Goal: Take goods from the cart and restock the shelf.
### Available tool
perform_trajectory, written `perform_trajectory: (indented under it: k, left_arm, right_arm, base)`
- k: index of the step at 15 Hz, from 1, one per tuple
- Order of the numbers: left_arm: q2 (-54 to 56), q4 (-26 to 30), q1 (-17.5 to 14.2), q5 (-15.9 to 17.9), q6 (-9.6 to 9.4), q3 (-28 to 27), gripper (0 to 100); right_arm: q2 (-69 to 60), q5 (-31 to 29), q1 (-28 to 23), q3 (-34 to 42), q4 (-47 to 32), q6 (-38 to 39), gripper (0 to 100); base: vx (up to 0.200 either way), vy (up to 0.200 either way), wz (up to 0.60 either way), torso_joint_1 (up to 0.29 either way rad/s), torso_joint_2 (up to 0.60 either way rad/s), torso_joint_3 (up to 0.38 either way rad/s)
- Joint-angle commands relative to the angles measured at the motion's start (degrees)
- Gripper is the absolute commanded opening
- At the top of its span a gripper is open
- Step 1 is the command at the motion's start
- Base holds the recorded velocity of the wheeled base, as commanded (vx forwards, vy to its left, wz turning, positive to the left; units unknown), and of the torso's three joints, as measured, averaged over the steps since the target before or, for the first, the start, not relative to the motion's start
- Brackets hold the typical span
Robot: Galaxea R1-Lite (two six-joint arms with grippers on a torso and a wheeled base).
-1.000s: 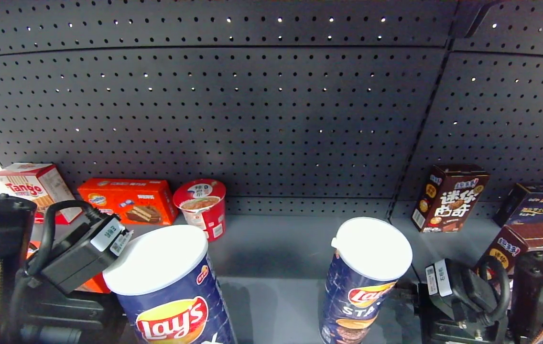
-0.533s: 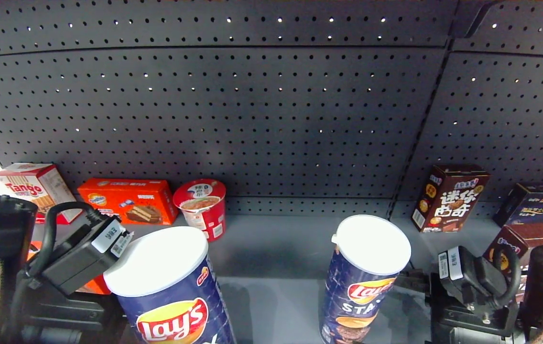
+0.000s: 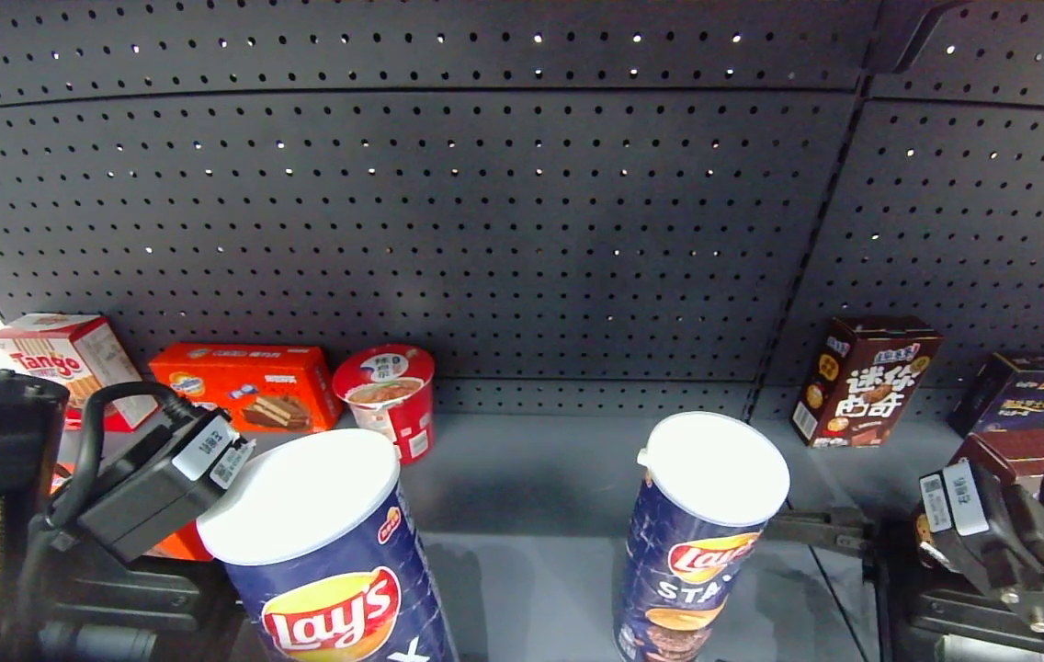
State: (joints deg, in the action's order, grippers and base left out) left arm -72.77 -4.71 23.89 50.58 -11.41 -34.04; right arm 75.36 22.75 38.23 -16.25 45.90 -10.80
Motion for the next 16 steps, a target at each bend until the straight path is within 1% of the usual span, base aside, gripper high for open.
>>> perform_trajectory:
  k: [1,2,4,5,7,9,10,12,13,14,15,16]
  left_arm:
    - [-0.01,-0.04,0.01,0.05,0.07,-0.15,0]
    - [-0.01,-0.13,0.01,0.05,0.07,-0.24,0]
    - [-0.01,-0.13,0.01,0.05,0.16,-1.03,0]
    - [-0.01,-0.13,0.01,0.05,0.16,-1.3,0]
    - [-0.01,-0.3,-0.08,-0.04,0.07,-2.88,0]
    - [-0.01,-0.3,-0.08,-0.22,0.07,-4.2,0]
    - [-0.01,-0.57,0.1,-1.27,-0.28,-4.28,0]
    - [0.17,-1.97,0.63,-4.0,-0.28,-4.28,0]
    - [0.08,-2.15,1.86,-7.16,-0.28,-4.46,0]
    - [-0.18,-2.41,2.39,-9.01,-0.28,-4.81,0]
    - [-0.36,-3.2,3.44,-11.82,-0.02,-5.43,0]
    - [-1.5,-3.64,4.93,-14.9,0.07,-7.27,0]
  right_arm:
    - [-9.88,0.02,-0.09,-3.0,-8.9,0.08,100]
    - [-12.61,-0.07,-0.17,-4.58,-12.5,0.08,100]
    - [-20.25,-1.13,-0.26,-11.26,-25.07,0.08,100]
    - [-22.36,-1.74,-0.17,-13.63,-29.2,0.08,100]
    - [-27.81,-3.76,0.0,-20.05,-39.66,0.08,100]
    - [-31.59,-7.45,-0.26,-22.6,-46.78,0.17,100]
    - [-32.82,-10.36,-0.26,-24.44,-50.73,0.17,100]
    - [-33.88,-14.49,-0.17,-27.7,-55.74,0.08,100]
    - [-34.23,-15.28,-0.26,-28.22,-56.36,0.17,100]
    - [-34.23,-15.63,-0.35,-28.22,-56.18,0.43,100]
    - [-34.84,-15.98,-0.61,-27.87,-55.92,1.13,100]
    - [-36.51,-16.07,-0.88,-27.52,-56.0,3.07,100]
  base:
    - [0.0,0.0,0.0,0.0,0.0,0.0]
    - [0.0,0.0,0.0,0.0,0.0,0.0]
    - [0.0,0.0,0.0,0.0,0.0,0.0]
    - [0.0,0.0,0.0,0.0,0.0,0.0]
    - [0.0,0.0,0.0,0.0,0.0,0.0]
    - [0.0,0.0,0.0,0.0,0.0,0.0]
    - [0.0,0.0,0.0,0.0,0.0,0.0]
    - [0.0,0.0,0.0,0.0,0.0,0.0]
    - [0.0,0.0,0.0,0.0,0.0,0.0]
    - [0.0,0.0,0.0,0.0,0.0,0.0]
    - [0.0,0.0,0.0,0.0,0.0,0.0]
    - [0.0,0.0,0.0,0.0,0.0,0.0]
